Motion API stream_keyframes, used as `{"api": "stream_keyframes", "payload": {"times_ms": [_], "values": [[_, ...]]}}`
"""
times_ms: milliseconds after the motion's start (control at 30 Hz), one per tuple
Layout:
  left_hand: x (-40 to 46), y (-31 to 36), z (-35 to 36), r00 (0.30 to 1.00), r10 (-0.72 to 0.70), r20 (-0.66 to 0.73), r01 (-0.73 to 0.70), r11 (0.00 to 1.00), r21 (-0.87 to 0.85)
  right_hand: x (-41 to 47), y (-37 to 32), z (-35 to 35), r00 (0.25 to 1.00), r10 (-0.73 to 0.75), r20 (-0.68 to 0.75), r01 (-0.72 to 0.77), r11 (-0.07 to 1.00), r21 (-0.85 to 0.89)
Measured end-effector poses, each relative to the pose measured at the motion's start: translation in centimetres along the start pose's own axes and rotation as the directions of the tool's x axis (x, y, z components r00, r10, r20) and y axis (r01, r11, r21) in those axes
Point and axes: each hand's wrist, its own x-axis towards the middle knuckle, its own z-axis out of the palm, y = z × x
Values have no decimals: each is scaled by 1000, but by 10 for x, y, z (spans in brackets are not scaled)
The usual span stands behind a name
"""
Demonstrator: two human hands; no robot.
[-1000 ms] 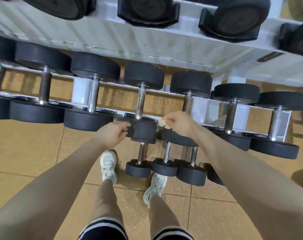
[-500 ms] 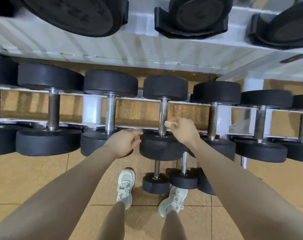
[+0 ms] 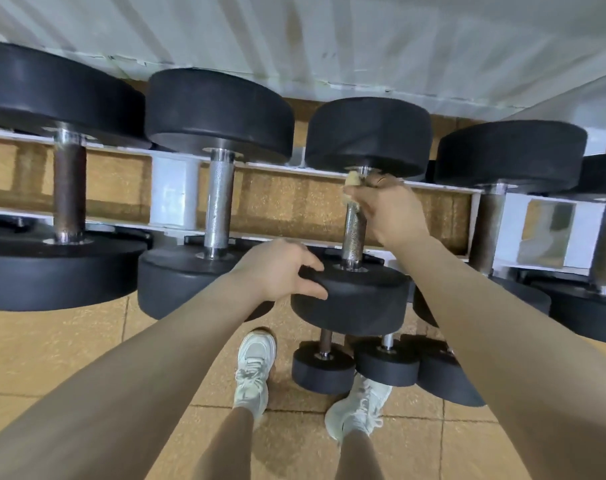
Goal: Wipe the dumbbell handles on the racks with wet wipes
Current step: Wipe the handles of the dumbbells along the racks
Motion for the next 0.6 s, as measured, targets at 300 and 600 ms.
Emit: {"api": "stream_keyframes", "payload": {"times_ms": [300,600], "values": [[-8,1,-1,1000,-13,2,13,999,-40,-32,-2,6,871,-159,465,68,976,208],[-5,-3,1,997,-82,11,83,990,-112,6,-14,-21,999,-25,22,28,993,-117]]}}
